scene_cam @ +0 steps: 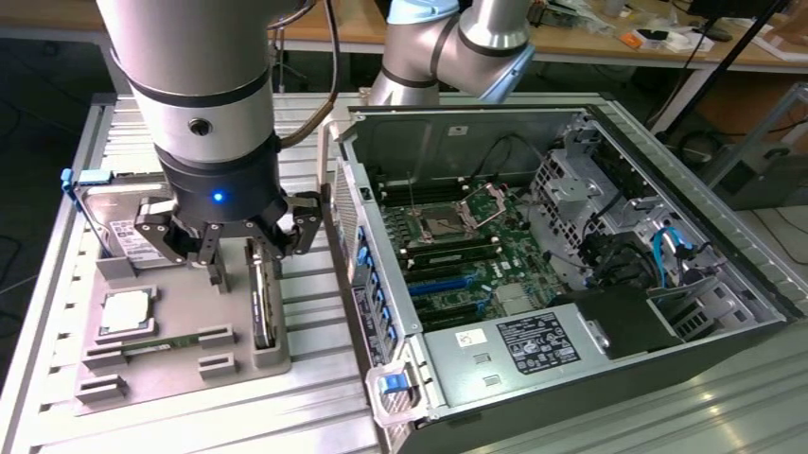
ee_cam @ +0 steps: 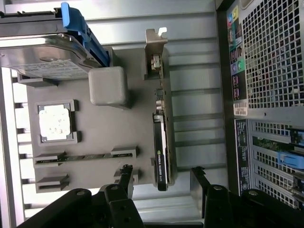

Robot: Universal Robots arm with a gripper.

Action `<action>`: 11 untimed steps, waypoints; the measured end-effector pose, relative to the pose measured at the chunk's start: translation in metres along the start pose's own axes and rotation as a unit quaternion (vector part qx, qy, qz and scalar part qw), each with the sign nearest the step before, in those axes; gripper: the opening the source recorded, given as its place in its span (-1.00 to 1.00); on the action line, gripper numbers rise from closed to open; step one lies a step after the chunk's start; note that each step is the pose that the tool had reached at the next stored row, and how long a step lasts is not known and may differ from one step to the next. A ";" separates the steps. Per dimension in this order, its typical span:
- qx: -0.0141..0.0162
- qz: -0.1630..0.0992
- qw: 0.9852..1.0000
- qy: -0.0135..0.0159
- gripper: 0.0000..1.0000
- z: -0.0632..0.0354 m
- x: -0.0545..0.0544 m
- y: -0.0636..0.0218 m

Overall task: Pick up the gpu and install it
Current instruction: 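Pick up the gpu and move the gpu toward the slot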

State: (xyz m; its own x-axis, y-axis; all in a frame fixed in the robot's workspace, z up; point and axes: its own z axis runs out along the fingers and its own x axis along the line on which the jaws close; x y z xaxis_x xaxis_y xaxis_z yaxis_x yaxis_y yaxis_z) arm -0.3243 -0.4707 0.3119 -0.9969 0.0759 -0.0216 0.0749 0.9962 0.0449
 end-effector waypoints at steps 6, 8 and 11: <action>0.000 0.000 1.000 0.000 0.20 0.0037 0.000 -0.0002; 0.000 0.000 1.000 0.000 0.20 0.0040 0.000 -0.0002; 0.000 0.000 1.000 0.000 0.20 0.0042 0.000 -0.0002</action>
State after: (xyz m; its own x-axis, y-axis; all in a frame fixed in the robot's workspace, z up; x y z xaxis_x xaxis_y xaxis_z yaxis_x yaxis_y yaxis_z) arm -0.3243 -0.4707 0.3077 -0.9969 0.0759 -0.0215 0.0749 0.9962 0.0449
